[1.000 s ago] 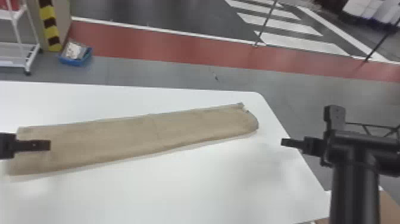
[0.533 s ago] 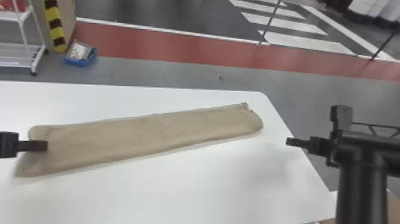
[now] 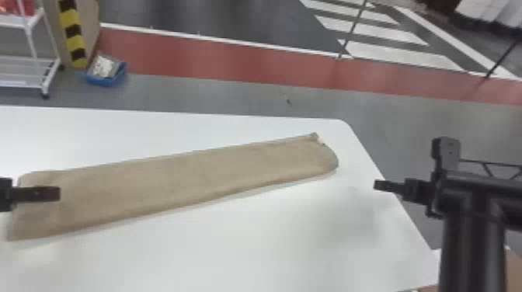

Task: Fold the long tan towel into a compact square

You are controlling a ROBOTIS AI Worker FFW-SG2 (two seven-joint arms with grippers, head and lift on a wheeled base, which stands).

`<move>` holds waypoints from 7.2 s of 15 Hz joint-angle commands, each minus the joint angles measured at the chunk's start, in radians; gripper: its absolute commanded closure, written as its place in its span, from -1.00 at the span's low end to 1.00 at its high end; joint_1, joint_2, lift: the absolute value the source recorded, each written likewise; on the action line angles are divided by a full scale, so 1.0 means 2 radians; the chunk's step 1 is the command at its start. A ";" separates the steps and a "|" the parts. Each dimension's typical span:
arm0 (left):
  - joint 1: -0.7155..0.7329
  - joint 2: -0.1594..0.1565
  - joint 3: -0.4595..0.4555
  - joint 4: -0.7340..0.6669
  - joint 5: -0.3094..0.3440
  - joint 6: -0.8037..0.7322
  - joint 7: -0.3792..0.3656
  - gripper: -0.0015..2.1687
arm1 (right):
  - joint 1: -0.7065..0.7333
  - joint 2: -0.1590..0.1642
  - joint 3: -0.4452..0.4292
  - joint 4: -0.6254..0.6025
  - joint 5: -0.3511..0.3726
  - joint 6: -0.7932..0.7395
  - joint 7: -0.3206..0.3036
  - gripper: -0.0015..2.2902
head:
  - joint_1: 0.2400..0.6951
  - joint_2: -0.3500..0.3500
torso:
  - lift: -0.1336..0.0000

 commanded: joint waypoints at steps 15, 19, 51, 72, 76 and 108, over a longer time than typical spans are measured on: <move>0.011 0.005 0.012 -0.026 -0.013 0.044 -0.019 0.80 | 0.000 0.001 -0.004 0.006 -0.002 -0.007 -0.001 -0.88 | 1.00 -0.90 | -0.86; 0.018 0.006 0.029 -0.040 -0.014 0.045 -0.032 0.92 | 0.000 0.003 -0.004 0.007 -0.002 -0.007 -0.001 -0.88 | 1.00 -0.90 | -0.86; -0.063 -0.056 -0.296 -0.175 -0.130 0.064 0.054 0.93 | 0.058 -0.003 -0.051 -0.076 -0.048 0.041 0.031 -0.88 | 1.00 -1.00 | -0.86; -0.102 -0.056 -0.376 -0.031 -0.004 0.064 0.238 0.72 | 0.087 0.002 -0.064 -0.112 -0.061 0.061 0.038 -0.88 | 1.00 -1.00 | -0.86; -0.083 -0.056 -0.397 -0.056 -0.002 0.064 0.255 -1.00 | 0.089 0.002 -0.065 -0.120 -0.071 0.071 0.039 -0.88 | 1.00 -1.00 | -0.86; 0.121 -0.051 -0.106 -0.246 0.005 0.048 0.132 -0.93 | -0.019 0.135 0.314 -0.150 -0.076 0.165 -0.076 -0.65 | 1.00 -0.04 | -0.86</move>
